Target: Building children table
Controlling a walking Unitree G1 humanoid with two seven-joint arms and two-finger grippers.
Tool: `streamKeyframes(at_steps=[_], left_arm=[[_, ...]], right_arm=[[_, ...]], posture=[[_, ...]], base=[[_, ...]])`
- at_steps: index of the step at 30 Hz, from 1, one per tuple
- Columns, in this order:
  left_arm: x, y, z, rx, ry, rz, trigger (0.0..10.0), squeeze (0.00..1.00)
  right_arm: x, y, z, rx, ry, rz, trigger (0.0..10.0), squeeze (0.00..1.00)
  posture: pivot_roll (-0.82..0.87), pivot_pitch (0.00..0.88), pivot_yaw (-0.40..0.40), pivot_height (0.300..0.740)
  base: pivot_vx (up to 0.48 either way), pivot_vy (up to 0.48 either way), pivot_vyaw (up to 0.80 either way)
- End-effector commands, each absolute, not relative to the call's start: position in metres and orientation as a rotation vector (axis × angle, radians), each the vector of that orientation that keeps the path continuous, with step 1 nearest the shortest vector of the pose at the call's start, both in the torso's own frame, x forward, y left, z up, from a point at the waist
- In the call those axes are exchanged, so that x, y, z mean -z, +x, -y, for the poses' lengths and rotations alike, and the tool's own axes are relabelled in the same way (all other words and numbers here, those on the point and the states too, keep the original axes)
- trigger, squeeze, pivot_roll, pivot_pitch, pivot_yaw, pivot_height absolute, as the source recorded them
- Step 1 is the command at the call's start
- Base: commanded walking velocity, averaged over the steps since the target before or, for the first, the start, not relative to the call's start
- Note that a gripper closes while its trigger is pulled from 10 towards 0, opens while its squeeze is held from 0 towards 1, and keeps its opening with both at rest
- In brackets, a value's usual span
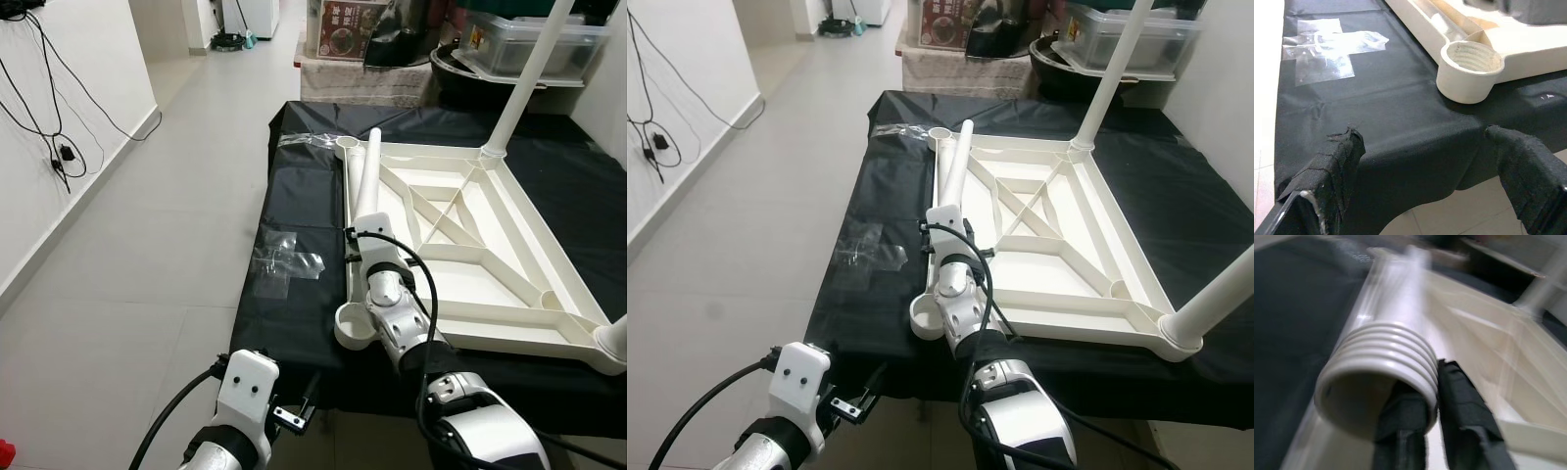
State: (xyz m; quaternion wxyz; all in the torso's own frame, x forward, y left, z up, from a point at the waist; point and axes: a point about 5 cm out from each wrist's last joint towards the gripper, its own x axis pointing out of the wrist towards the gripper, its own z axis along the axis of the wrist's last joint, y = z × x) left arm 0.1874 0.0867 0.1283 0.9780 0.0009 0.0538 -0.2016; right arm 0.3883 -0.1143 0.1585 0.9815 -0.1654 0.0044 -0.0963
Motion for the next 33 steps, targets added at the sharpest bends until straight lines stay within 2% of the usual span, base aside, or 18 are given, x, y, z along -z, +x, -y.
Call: streamKeyframes(at_steps=[1,7,9,10,13,14,15,17,18,19,20,24,26,28,29,30,31,33], left_arm=[[-0.125,0.186,-0.086,0.412,0.004,-0.128,10.0,0.00],[-0.124,0.188,-0.086,0.410,0.006,-0.129,10.0,0.00],[-0.123,0.190,-0.087,0.406,0.005,-0.131,10.0,0.00],[-0.121,0.192,-0.089,0.398,0.002,-0.134,10.0,0.00],[-0.121,0.194,-0.091,0.390,-0.002,-0.136,10.0,0.00],[-0.120,0.199,-0.095,0.365,-0.023,-0.133,10.0,0.00],[-0.120,0.199,-0.095,0.365,-0.023,-0.133,10.0,0.00],[-0.120,0.207,-0.102,0.320,-0.074,-0.130,10.0,0.00],[-0.120,0.207,-0.102,0.320,-0.074,-0.130,10.0,0.00],[-0.122,0.215,-0.112,0.249,-0.210,-0.129,10.0,0.07],[-0.124,0.221,-0.120,0.206,-0.280,-0.118,10.0,1.00],[-0.128,0.229,-0.131,0.164,-0.351,-0.093,10.0,1.00],[-0.140,0.239,-0.143,0.160,-0.459,-0.041,10.0,1.00],[-0.160,0.243,-0.148,0.213,-0.766,0.049,10.0,1.00],[-0.160,0.243,-0.148,0.213,-0.766,0.049,10.0,1.00],[-0.169,0.244,-0.154,0.237,-0.850,0.100,10.0,0.00],[-0.177,0.243,-0.159,0.258,-0.916,0.143,10.0,0.00],[-0.177,0.243,-0.159,0.258,-0.916,0.143,10.0,0.00]], right_arm=[[-0.152,0.387,0.111,0.170,-0.303,-0.040,0.0,0.00],[-0.150,0.387,0.113,0.177,-0.278,-0.044,0.0,0.00],[-0.150,0.387,0.118,0.191,-0.213,-0.048,0.0,0.00],[-0.153,0.387,0.123,0.186,-0.092,-0.038,0.0,0.00],[-0.157,0.388,0.127,0.182,-0.001,-0.019,0.0,0.00],[-0.167,0.389,0.138,0.123,0.195,0.014,0.0,0.00],[-0.167,0.389,0.138,0.123,0.195,0.014,0.0,0.00],[-0.175,0.389,0.151,0.032,0.378,0.035,0.0,0.00],[-0.175,0.389,0.151,0.032,0.378,0.035,0.0,0.00],[-0.173,0.386,0.164,-0.077,0.488,0.017,0.0,0.00],[-0.168,0.382,0.170,-0.131,0.504,-0.001,0.0,0.00],[-0.157,0.374,0.179,-0.191,0.528,-0.028,0.0,0.00],[-0.149,0.358,0.182,-0.332,0.621,-0.045,0.0,0.00],[-0.149,0.345,0.179,-0.473,0.677,-0.052,0.0,0.00],[-0.149,0.345,0.179,-0.473,0.677,-0.052,0.0,0.00],[-0.148,0.339,0.177,-0.525,0.688,-0.056,0.0,0.00],[-0.148,0.331,0.176,-0.596,0.710,-0.062,0.0,0.00],[-0.148,0.331,0.176,-0.596,0.710,-0.062,0.0,0.00]], posture=[[0.08,0.133,-0.085,0.740],[0.08,0.126,-0.084,0.740],[0.09,0.114,-0.085,0.740],[0.09,0.100,-0.081,0.740],[0.09,0.100,-0.081,0.740],[0.08,0.073,-0.080,0.740],[0.08,0.073,-0.080,0.740],[0.08,0.057,-0.077,0.740],[0.08,0.057,-0.077,0.740],[0.07,0.040,-0.070,0.740],[0.07,0.034,-0.064,0.740],[0.07,0.026,-0.060,0.740],[0.07,0.021,-0.058,0.740],[0.07,0.017,-0.052,0.740],[0.07,0.017,-0.052,0.740],[0.07,0.013,-0.046,0.740],[0.07,0.013,-0.046,0.740],[0.07,0.013,-0.046,0.740]], base=[[0.000,0.000,0.00],[0.000,0.000,0.00],[0.000,0.000,0.00],[0.000,0.000,0.00],[0.000,0.000,0.00],[0.000,0.000,0.00],[0.000,0.000,0.00],[0.000,0.000,0.00],[0.000,0.000,0.00],[0.000,0.000,0.00],[0.000,0.000,0.00],[0.000,0.000,0.00],[0.000,0.000,0.00],[0.000,0.000,0.00],[0.000,0.000,0.00],[0.000,0.000,0.00],[0.000,0.000,0.00],[0.000,0.000,0.00]])
